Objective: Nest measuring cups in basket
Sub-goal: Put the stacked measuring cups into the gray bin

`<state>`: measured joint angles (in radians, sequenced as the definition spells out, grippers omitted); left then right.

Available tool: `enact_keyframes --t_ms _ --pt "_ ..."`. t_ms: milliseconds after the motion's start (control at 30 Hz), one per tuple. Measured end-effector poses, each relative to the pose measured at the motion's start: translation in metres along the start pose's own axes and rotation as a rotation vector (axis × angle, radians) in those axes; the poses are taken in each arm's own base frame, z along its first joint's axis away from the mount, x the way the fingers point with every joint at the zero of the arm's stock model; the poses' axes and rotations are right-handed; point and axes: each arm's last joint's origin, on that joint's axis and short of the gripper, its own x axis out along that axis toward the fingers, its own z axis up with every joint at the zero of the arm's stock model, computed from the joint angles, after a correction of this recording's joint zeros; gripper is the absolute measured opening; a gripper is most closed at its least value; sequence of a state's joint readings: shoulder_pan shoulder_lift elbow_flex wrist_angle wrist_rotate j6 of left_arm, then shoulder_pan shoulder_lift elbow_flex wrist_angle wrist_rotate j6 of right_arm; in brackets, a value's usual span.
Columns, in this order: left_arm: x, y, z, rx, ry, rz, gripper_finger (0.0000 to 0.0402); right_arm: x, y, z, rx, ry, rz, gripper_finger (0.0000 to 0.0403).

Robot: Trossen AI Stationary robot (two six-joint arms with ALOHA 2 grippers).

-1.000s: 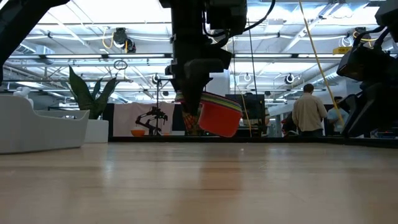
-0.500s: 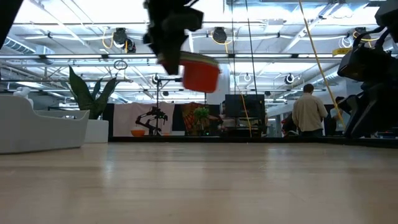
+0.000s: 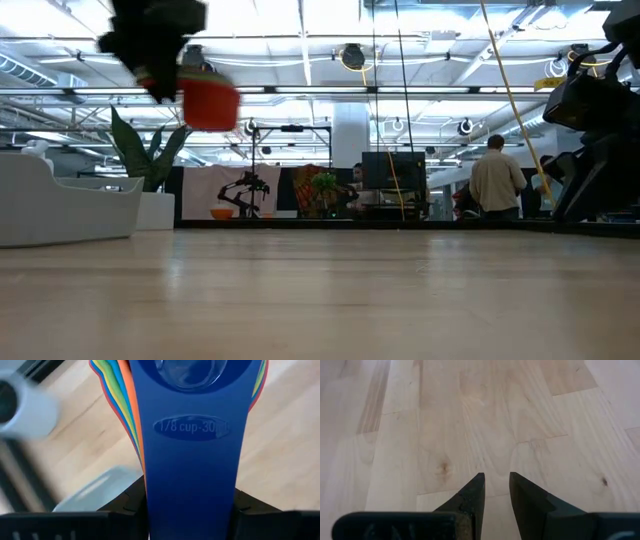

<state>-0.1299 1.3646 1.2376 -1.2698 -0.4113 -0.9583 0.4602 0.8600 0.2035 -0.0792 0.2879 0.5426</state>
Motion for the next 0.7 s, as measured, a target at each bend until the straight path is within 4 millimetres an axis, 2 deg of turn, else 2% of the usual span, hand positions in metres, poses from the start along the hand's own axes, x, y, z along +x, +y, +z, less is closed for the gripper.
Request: enact_keyframes --t_ms 100,233,700 --pt "0.003 0.011 -0.019 -0.051 0.053 0.098 0.0141 0.000 0.000 0.000 -0.006 0.000 -0.001 0.0084" --pt "0.005 0.013 -0.040 -0.077 0.105 0.187 0.0141 0.000 0.000 0.000 -0.012 -0.001 -0.002 0.0084" --pt "-0.010 0.008 -0.080 -0.184 0.089 0.221 0.0141 0.000 0.000 0.000 -0.031 0.000 -0.003 0.0084"
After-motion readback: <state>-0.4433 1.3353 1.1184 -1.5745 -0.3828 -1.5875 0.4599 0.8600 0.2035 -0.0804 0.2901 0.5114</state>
